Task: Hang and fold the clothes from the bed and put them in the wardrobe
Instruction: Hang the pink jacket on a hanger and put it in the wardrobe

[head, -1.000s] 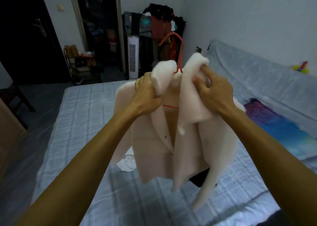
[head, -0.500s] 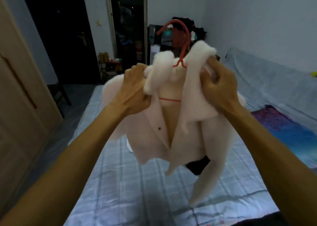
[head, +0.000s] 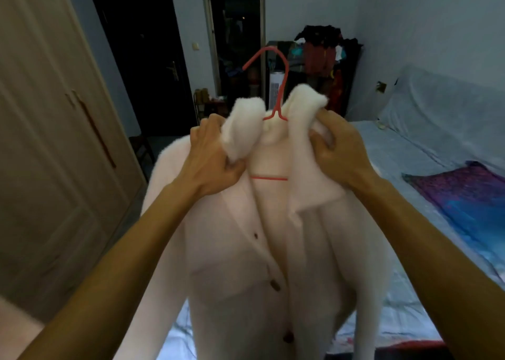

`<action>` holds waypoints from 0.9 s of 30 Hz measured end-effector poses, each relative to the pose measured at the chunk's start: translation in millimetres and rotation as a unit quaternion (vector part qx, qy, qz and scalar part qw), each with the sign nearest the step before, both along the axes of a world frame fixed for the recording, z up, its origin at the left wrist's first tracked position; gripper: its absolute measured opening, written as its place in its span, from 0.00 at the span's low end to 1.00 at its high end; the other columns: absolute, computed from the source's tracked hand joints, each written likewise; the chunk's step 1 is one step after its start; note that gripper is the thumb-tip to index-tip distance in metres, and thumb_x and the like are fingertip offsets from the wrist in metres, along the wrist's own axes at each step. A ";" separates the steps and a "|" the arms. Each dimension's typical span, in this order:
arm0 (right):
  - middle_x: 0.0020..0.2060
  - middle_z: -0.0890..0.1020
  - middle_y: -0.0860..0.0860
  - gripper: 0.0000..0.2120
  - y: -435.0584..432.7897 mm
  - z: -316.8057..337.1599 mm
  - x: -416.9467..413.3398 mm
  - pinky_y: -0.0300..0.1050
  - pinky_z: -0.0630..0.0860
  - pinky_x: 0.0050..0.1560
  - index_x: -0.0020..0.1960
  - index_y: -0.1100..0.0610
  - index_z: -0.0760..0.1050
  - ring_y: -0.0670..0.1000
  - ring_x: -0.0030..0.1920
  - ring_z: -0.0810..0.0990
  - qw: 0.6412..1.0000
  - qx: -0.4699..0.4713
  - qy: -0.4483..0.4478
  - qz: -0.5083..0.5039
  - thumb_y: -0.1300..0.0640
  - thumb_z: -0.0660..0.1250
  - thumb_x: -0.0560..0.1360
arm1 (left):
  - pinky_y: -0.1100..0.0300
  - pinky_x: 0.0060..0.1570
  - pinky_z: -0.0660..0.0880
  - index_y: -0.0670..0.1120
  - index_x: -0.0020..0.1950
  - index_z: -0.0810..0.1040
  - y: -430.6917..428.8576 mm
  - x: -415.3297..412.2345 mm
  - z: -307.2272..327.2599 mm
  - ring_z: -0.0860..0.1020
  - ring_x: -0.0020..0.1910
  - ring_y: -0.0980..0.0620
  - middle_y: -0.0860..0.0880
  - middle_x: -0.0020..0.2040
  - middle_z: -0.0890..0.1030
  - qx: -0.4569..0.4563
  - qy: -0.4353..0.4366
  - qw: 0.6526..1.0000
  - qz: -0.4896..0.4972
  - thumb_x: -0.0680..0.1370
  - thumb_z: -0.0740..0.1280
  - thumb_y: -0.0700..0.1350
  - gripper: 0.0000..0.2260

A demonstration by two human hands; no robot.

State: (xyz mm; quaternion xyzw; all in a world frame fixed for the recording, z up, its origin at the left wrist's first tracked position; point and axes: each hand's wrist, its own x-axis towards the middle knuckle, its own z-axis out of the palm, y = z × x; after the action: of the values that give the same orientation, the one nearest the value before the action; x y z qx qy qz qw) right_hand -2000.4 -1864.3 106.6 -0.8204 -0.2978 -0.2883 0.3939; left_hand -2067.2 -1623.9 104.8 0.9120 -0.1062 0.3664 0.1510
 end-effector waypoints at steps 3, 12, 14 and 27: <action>0.55 0.79 0.56 0.23 10.1 -21.4 2.5 0.53 0.75 0.53 0.69 0.55 0.69 0.56 0.52 0.78 0.999 0.016 0.046 0.003 0.53 0.61 0.74 | 0.62 0.44 0.52 0.39 0.62 0.68 5.1 8.7 -27.1 0.57 0.46 0.58 0.48 0.48 0.65 -0.018 0.007 1.000 0.010 0.68 0.62 0.60 0.31; 0.44 0.77 0.47 0.15 49.9 -37.4 31.3 0.37 0.70 0.37 0.58 0.51 0.69 0.42 0.41 0.75 0.988 0.013 0.156 -0.013 0.54 0.69 0.73 | 0.57 0.52 0.56 0.40 0.66 0.64 41.5 44.5 -62.5 0.57 0.49 0.57 0.45 0.55 0.65 -0.116 0.078 0.990 0.018 0.68 0.65 0.61 0.35; 0.45 0.76 0.48 0.12 57.6 -33.7 40.5 0.33 0.67 0.35 0.56 0.51 0.71 0.41 0.40 0.73 0.987 -0.026 0.156 -0.017 0.55 0.68 0.75 | 0.54 0.52 0.59 0.40 0.66 0.63 49.4 48.3 -58.1 0.54 0.47 0.62 0.50 0.54 0.62 -0.137 0.066 0.988 -0.014 0.66 0.68 0.58 0.35; 0.45 0.77 0.48 0.11 128.5 -4.3 112.8 0.35 0.68 0.40 0.58 0.60 0.75 0.46 0.41 0.74 0.999 0.037 0.034 0.021 0.59 0.65 0.76 | 0.49 0.65 0.67 0.51 0.65 0.73 153.1 95.8 25.2 0.72 0.64 0.48 0.49 0.63 0.76 -0.095 0.073 0.992 0.043 0.73 0.64 0.50 0.20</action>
State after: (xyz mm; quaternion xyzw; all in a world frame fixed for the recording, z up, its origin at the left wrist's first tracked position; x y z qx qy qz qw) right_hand -1887.5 -1735.8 102.3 -0.8081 -0.2905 -0.2630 0.4399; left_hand -1971.3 -1470.8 130.1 0.9215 -0.0201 0.3134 0.2285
